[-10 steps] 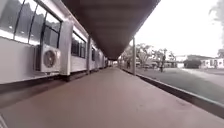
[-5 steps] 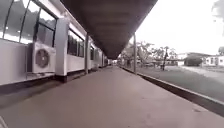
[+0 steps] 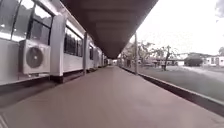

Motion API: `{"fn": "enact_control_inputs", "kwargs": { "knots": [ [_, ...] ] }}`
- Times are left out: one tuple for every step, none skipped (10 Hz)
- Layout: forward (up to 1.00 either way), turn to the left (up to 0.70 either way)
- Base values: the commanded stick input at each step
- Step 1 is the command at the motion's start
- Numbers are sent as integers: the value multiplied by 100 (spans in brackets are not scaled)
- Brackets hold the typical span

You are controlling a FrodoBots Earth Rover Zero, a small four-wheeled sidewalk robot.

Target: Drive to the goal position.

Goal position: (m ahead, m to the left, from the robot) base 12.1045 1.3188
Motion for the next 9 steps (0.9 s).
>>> {"fn": "enact_control_inputs", "kwargs": {
  "knots": [
    [70,-29],
    [70,-33],
    [70,-16],
    [70,0],
    [70,0],
    [70,0],
    [70,0],
    [70,0],
    [70,0]
  ]
}}
